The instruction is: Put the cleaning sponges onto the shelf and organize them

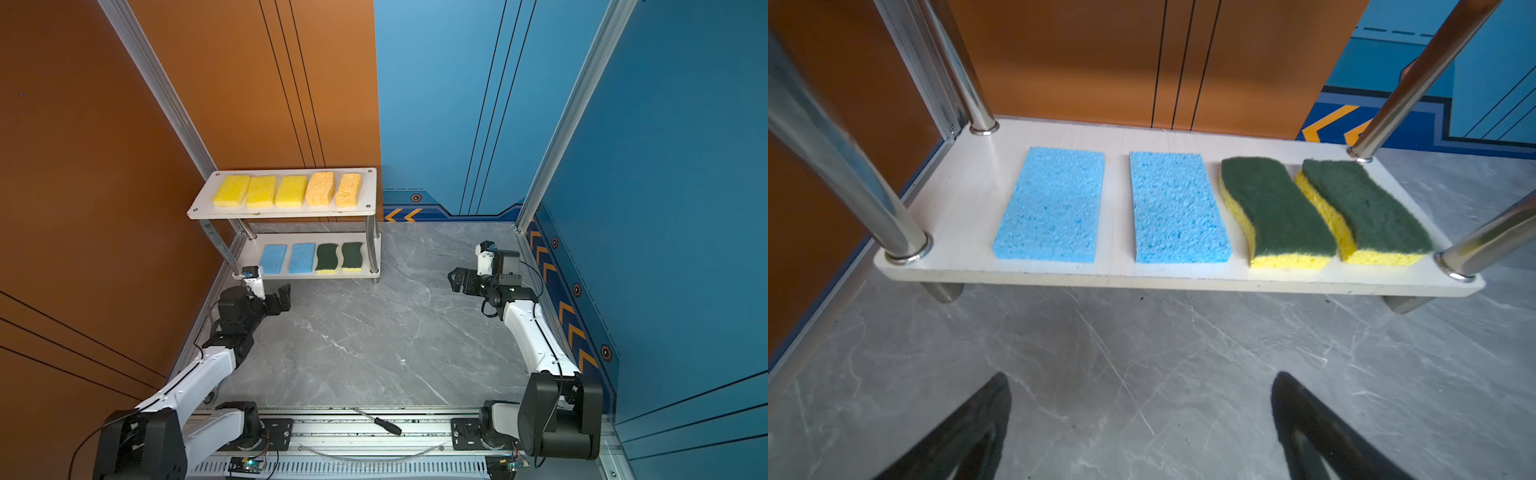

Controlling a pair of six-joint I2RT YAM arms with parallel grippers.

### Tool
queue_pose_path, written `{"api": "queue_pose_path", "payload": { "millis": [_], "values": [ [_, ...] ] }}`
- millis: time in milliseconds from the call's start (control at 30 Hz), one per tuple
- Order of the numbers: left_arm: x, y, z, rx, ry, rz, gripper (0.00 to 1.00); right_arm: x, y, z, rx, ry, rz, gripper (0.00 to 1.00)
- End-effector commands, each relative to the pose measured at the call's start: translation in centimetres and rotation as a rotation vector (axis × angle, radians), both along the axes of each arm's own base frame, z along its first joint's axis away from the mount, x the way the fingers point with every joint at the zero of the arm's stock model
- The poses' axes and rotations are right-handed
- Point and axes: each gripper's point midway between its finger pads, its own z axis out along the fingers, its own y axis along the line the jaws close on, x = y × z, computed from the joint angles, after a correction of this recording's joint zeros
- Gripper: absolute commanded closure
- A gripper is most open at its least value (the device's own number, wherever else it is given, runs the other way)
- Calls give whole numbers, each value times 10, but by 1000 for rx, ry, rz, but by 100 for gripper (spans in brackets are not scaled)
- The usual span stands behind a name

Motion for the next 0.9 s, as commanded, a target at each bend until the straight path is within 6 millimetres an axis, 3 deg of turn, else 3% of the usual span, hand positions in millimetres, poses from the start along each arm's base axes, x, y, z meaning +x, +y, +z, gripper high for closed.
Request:
{"api": "queue_pose_path", "payload": {
  "millis": [0,300,867],
  "values": [
    [7,7,8,58,-94,20,2,10,-18,12,-79,-130,-66,0],
    [13,6,-12,70,-75,-7,2,5,-44,-8,-175,-258,-162,0],
    [18,7,-22,59,-100,4,2,25,-46,-45,-149,-284,-183,0]
  ]
}}
